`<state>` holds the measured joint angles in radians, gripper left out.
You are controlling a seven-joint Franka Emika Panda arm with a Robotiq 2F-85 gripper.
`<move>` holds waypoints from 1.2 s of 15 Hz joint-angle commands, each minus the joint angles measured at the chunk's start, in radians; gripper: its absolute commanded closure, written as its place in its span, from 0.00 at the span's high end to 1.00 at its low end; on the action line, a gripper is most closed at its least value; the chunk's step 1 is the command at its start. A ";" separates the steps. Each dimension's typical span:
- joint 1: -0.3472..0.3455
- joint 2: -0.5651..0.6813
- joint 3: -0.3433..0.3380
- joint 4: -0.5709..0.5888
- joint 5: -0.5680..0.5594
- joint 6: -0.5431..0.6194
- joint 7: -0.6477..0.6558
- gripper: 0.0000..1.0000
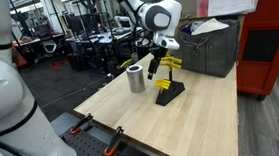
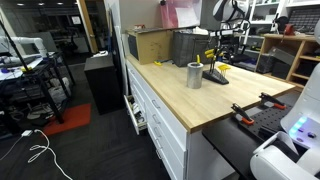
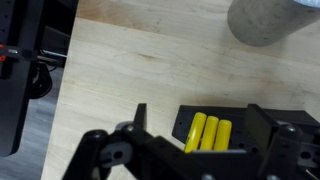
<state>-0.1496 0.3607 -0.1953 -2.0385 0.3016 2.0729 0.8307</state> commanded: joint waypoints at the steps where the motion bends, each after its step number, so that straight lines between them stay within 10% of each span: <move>1: -0.003 0.019 -0.010 0.025 0.016 0.004 0.039 1.00; 18: 0.001 0.076 -0.023 0.070 -0.015 0.037 0.075 1.00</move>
<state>-0.1500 0.4121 -0.2068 -2.0001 0.2975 2.0984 0.8726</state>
